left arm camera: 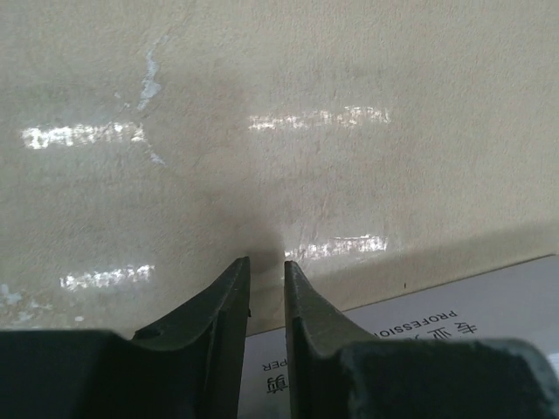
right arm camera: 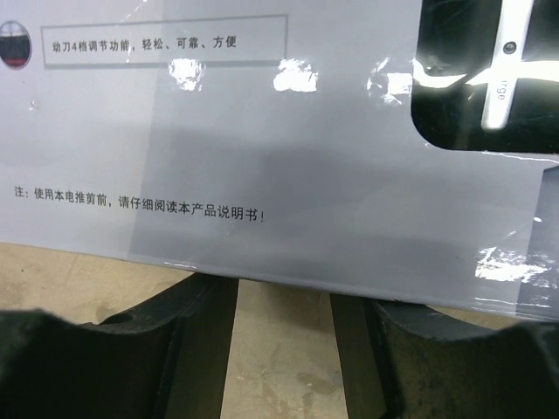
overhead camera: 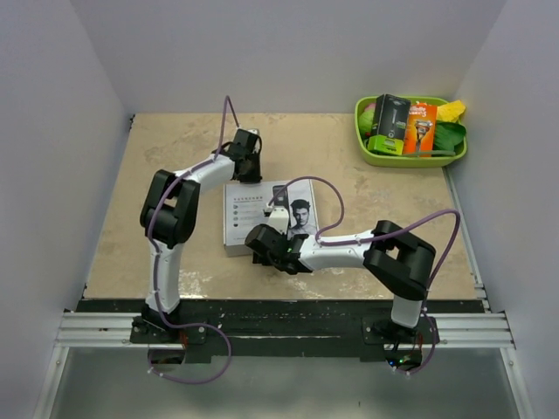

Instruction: Sort the hair-cutting tools

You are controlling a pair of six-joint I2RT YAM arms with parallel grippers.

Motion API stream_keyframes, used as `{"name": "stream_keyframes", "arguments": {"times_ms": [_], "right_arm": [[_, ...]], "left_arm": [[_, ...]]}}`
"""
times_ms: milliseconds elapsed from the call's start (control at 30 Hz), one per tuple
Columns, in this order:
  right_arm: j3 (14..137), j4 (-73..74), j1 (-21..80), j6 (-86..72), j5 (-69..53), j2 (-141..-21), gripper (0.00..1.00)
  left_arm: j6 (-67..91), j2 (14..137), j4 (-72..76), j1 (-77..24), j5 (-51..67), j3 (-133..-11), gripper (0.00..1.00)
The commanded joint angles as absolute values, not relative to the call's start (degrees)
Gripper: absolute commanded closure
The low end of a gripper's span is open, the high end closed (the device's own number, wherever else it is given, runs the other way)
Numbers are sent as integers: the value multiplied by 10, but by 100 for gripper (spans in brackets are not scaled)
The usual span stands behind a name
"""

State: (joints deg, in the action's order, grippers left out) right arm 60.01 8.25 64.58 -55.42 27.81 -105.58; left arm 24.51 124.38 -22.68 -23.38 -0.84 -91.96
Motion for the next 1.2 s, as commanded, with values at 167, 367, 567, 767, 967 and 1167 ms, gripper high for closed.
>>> {"name": "stream_keyframes", "arguments": {"times_ms": [167,367,567,767,967,1167], "right_arm": [[539,111,561,-541,316,-1113,50],[539,127,570,-525,300,-1084,48],[548,198,596,-503,301,-1000,47],[541,249,599,-491,277,-891,46],[528,268,599,-460,286,-764,41],[562,316,599,-408,329,-680,14]], "left_arm": [[243,1185,-293,-275,18,-794,74],[246,1161,-311,-275,4,-813,74],[244,1080,-344,-275,2,-843,72],[240,1008,-385,-275,-40,-834,71],[244,876,-393,-274,-72,-764,69],[227,721,-371,-268,-79,-716,40]]}}
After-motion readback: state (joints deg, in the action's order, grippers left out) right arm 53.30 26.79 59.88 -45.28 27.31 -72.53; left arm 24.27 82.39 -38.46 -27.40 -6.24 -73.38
